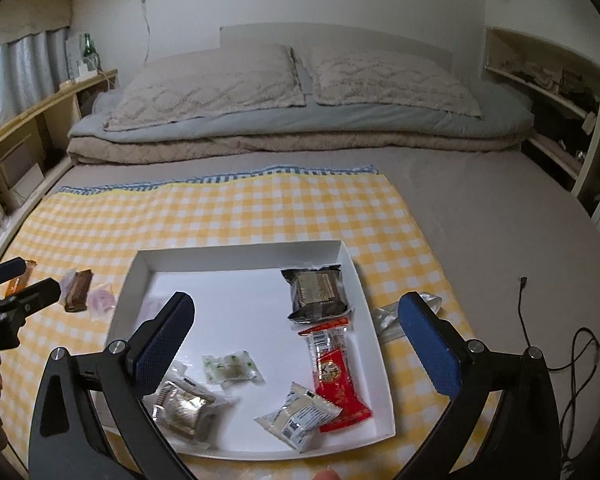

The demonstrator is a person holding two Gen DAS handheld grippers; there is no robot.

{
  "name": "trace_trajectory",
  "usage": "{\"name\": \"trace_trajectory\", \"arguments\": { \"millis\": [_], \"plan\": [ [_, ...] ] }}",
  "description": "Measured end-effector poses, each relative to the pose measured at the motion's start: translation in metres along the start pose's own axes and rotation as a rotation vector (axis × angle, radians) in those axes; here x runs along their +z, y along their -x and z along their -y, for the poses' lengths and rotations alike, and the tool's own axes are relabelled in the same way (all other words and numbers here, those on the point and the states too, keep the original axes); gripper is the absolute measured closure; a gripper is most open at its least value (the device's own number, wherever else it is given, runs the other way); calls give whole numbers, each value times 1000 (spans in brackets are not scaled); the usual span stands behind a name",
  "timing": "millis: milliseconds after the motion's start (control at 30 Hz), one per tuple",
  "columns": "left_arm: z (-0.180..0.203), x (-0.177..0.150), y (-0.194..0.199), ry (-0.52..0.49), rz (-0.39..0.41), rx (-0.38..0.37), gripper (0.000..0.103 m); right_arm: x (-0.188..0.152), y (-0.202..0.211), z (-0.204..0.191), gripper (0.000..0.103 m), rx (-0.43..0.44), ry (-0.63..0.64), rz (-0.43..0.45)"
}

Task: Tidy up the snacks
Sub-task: 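Lift both open tools away from the tray toward the remaining snacks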

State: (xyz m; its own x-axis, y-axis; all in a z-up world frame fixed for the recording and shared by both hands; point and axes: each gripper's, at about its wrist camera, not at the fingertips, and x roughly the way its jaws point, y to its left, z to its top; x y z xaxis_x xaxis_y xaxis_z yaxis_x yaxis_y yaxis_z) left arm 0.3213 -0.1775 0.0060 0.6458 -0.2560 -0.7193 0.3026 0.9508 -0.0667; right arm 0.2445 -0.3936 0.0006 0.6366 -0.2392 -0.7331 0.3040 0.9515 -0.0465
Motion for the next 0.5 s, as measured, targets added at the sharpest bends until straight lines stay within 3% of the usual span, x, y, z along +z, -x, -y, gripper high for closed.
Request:
{"name": "trace_trajectory", "arguments": {
  "millis": [500],
  "plan": [
    [-75,-11,106,10,121,58,0,21,46,-69,0,131,-33,100]
  ]
}}
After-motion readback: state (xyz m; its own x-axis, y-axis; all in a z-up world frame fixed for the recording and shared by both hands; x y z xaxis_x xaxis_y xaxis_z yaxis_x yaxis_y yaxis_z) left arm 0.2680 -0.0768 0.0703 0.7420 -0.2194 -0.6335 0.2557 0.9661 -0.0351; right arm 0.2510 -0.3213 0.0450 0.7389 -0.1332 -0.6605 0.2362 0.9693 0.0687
